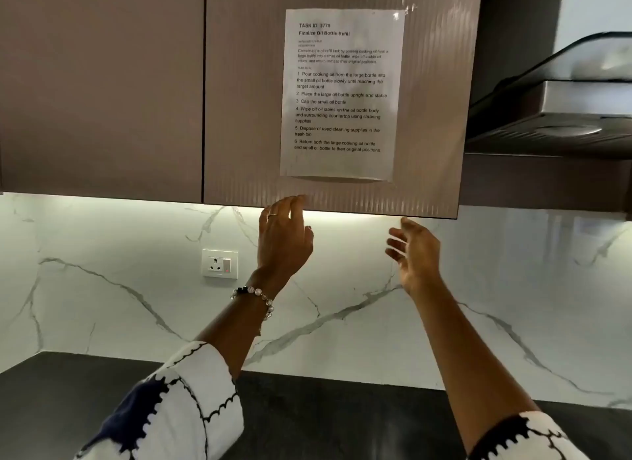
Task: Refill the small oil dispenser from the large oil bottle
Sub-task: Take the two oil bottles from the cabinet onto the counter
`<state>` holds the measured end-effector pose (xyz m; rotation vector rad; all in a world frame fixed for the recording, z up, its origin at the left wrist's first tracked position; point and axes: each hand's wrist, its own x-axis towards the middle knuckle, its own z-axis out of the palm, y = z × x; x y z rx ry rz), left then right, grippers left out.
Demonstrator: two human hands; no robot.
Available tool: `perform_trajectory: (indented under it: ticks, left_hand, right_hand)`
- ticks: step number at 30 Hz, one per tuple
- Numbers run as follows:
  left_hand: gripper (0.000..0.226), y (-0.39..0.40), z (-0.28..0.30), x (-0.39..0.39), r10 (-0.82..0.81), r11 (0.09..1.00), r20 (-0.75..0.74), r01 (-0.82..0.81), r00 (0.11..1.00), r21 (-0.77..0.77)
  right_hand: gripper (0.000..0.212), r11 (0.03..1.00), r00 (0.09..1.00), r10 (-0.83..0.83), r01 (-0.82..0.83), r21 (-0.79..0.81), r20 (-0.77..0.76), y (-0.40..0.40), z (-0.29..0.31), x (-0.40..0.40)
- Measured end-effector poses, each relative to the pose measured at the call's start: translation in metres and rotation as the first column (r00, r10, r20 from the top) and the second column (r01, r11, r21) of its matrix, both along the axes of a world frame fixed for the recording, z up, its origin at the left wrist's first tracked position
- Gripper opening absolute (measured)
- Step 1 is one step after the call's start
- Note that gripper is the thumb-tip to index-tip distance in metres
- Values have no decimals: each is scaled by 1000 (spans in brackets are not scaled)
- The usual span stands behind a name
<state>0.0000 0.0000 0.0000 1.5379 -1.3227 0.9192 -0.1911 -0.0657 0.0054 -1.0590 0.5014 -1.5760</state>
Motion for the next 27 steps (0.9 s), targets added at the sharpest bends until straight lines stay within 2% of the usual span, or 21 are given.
perform_trajectory:
  ticks: [2,8,14,18,20,24,27]
  left_hand:
    - [50,-1,2,0,-4,1000,4,4,1000,-10]
    - [47,-5,3,-2,-8,1000,3,8,1000,-29]
    - [47,-4,5,-17,-63,997,-59,61,996,-40]
    - [46,-1,2,-34,-125,990,-40,122,991,-70]
    - [47,5,-1,-45,-148,986,-16,147,989,-84]
    - [50,24,-5,-61,-143,979,51,149,988,-140]
    - [53,45,-8,-66,-104,972,85,119,991,-202]
  right_hand:
    - [25,979,979,126,-149,141,158,-10,8,-7]
    - [40,941,905,236,-304,150,354,-18,27,-19]
    - [62,909,852,312,-397,129,419,-20,22,-26]
    - [76,904,817,310,-412,116,486,-7,13,-29]
    - [72,908,792,308,-410,85,527,4,8,-30]
    - [40,917,747,299,-398,38,594,38,4,-29]
    - [24,911,691,354,-406,-66,631,71,2,-23]
